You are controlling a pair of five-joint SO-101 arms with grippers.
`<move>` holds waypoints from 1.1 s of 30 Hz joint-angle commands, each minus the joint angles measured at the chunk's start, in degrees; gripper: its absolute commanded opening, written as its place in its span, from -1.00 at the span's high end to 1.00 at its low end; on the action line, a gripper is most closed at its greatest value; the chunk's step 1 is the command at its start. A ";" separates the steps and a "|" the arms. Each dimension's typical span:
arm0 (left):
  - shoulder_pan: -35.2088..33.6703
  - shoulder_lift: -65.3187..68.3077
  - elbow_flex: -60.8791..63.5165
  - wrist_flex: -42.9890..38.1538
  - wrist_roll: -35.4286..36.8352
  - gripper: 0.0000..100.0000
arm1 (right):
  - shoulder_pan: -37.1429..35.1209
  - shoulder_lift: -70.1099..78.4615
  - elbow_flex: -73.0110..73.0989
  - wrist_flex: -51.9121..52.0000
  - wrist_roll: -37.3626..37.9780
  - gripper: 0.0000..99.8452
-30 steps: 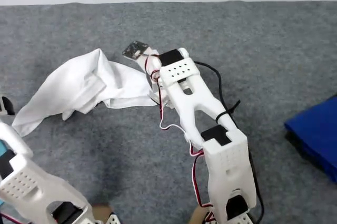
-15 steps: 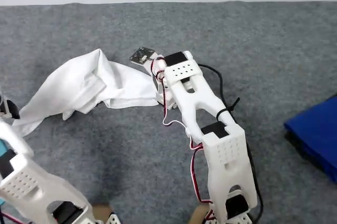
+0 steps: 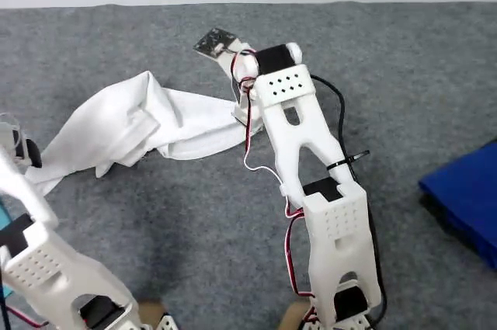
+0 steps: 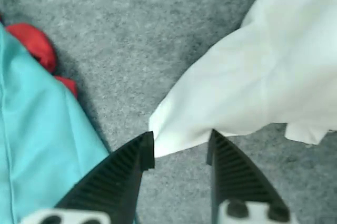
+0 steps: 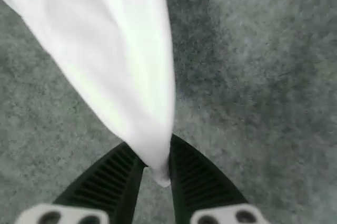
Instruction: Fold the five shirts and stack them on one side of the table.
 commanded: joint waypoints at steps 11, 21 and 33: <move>12.48 -2.73 -11.12 14.86 -3.34 0.77 | 3.82 -0.84 -8.18 4.97 0.44 0.98; 21.36 -2.73 -11.21 14.77 -7.47 0.61 | 4.00 -0.66 -8.18 4.97 0.44 0.98; 37.27 5.98 -9.89 1.49 -8.62 0.54 | 4.00 -0.75 -8.18 5.05 0.18 0.98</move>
